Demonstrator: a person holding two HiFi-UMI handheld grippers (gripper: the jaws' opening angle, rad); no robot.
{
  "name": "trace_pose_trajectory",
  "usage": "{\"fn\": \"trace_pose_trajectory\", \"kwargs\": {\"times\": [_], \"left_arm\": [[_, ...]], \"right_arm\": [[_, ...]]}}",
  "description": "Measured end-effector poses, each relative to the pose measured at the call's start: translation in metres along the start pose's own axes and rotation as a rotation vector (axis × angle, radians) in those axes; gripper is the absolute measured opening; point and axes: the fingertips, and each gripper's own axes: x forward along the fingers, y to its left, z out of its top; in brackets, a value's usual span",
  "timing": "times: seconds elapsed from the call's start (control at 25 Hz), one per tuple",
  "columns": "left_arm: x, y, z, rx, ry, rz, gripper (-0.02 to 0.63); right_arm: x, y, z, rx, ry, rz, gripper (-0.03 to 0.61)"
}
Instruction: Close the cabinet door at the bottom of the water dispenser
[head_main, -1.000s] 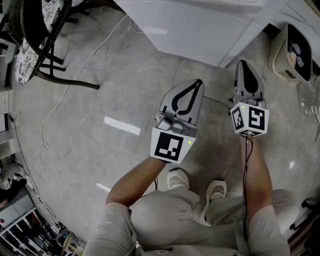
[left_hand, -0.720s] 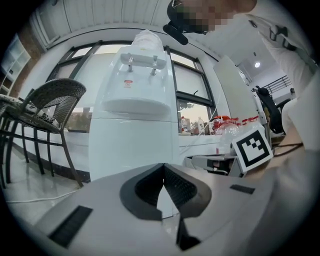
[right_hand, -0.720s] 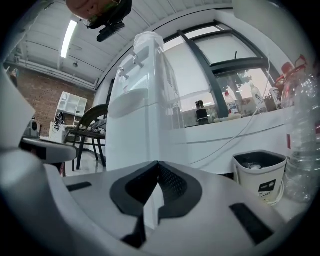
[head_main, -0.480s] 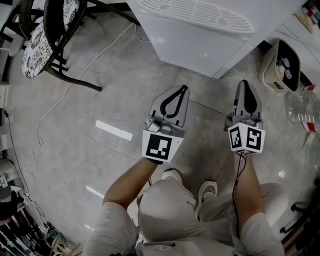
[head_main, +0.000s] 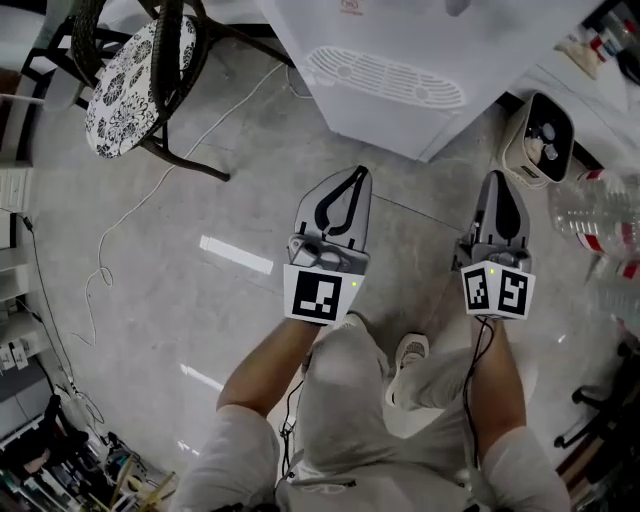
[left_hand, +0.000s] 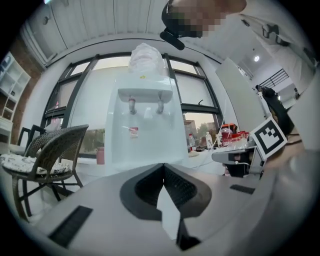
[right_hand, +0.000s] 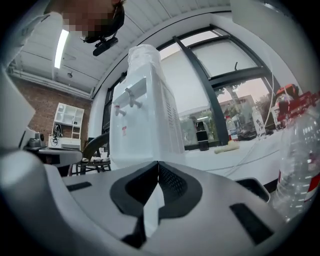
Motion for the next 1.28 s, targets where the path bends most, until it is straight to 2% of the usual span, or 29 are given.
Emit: {"fn": "trace_pose_trajectory", "kwargs": {"times": [0.24,0.36,0.52,0.68,0.88,1.0,1.16,1.28], "left_arm": [[-0.014,-0.002,0.109,-0.012,0.019,-0.002,0.008],[-0.026,0.002,0.178,-0.018,0.014,0.014,0.008],[-0.038,0.024,0.295,-0.054,-0.013,0.045,0.008],[-0.071,0.033,0.418,-0.103,-0.004,0.062,0.008],[-0.109,0.037,0.55,-0.133,-0.007,0.087,0.008],[-0.13,0.042,0.603,-0.115,-0.011,0.105,0.008],[-0.158,0.05,0.65,-0.075,-0.03,0.142,0.008],[-0.171,0.049,0.683,-0.052,-0.07,0.126,0.008]], "right_arm": [[-0.029,0.01,0.11,-0.01,0.019,-0.01,0.017],[-0.046,0.021,0.174,-0.021,0.032,0.002,0.016],[-0.053,0.047,0.286,-0.043,0.052,0.018,0.016],[-0.084,0.072,0.41,-0.055,0.066,0.044,0.017],[-0.13,0.077,0.55,-0.06,0.062,0.048,0.017],[-0.157,0.073,0.607,-0.067,0.044,0.038,0.017],[-0.192,0.07,0.651,-0.095,0.049,0.029,0.017],[-0.213,0.065,0.679,-0.102,0.043,-0.003,0.017]]}}
